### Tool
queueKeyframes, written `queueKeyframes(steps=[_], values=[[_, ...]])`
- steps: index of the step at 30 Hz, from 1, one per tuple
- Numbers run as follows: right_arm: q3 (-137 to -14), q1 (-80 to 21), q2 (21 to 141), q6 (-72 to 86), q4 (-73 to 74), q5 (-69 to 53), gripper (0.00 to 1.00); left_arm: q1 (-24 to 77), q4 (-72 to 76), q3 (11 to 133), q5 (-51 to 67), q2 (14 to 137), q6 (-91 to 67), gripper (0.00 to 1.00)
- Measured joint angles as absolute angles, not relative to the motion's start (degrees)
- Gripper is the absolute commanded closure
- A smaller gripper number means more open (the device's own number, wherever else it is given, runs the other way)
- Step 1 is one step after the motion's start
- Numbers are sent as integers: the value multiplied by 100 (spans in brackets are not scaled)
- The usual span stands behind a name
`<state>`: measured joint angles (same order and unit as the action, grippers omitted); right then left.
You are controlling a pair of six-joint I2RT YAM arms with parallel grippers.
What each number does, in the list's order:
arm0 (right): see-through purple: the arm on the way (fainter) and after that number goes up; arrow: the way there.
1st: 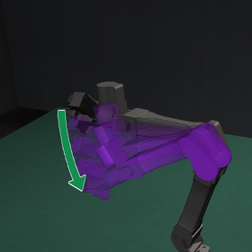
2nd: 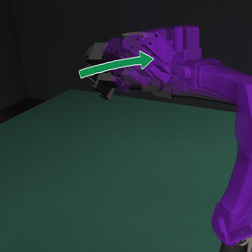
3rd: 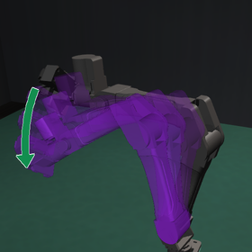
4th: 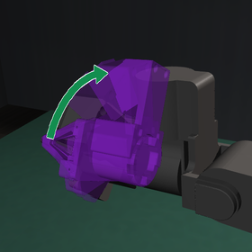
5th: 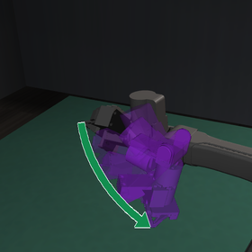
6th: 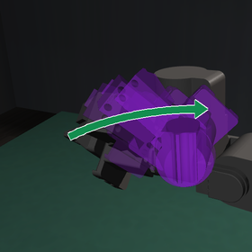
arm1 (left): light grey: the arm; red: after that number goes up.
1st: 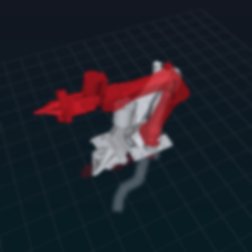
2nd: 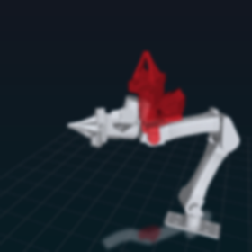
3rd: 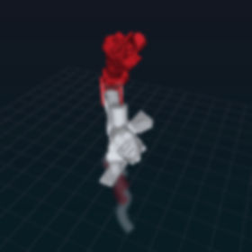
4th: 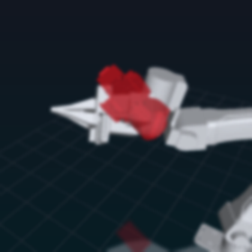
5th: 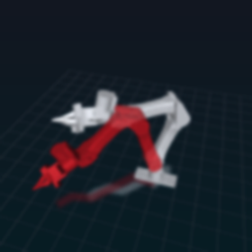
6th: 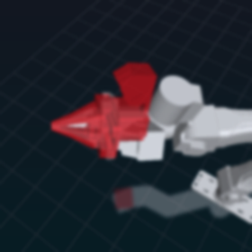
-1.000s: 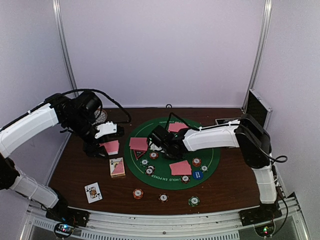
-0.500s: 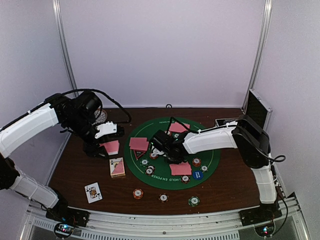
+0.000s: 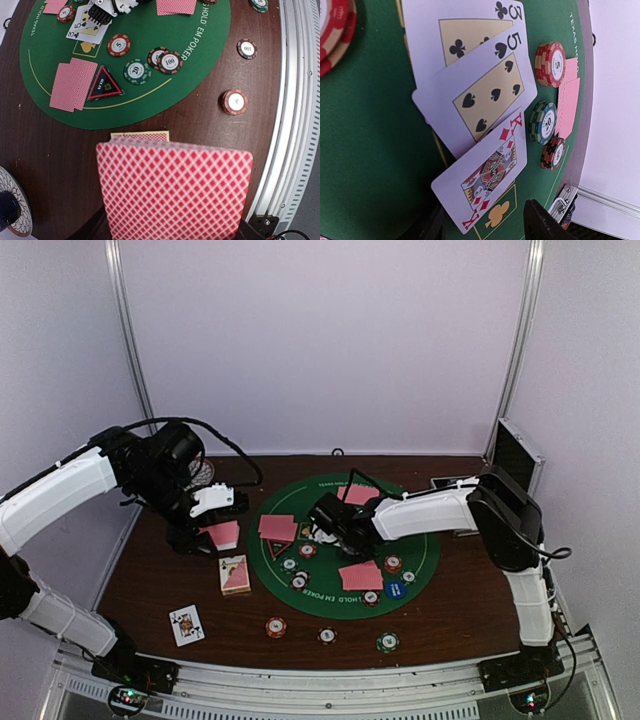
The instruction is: Distribute texas hold em gaming equipment
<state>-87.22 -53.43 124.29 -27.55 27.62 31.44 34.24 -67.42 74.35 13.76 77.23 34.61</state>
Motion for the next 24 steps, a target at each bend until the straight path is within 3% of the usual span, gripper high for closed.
queueKeyframes(steps=[6, 14, 24], values=[[-8750, -5264, 12429, -2746, 2755, 3127, 35, 3424, -6742, 7435, 1393, 7723, 3461, 78], [-8783, -5223, 12223, -2552, 2832, 2904, 2, 3424, -6742, 7430, 1409, 7677, 3461, 78], [-9345, -5170, 11618, -1393, 3072, 2593, 1, 3424, -6742, 7424, 1417, 7671, 3461, 78]])
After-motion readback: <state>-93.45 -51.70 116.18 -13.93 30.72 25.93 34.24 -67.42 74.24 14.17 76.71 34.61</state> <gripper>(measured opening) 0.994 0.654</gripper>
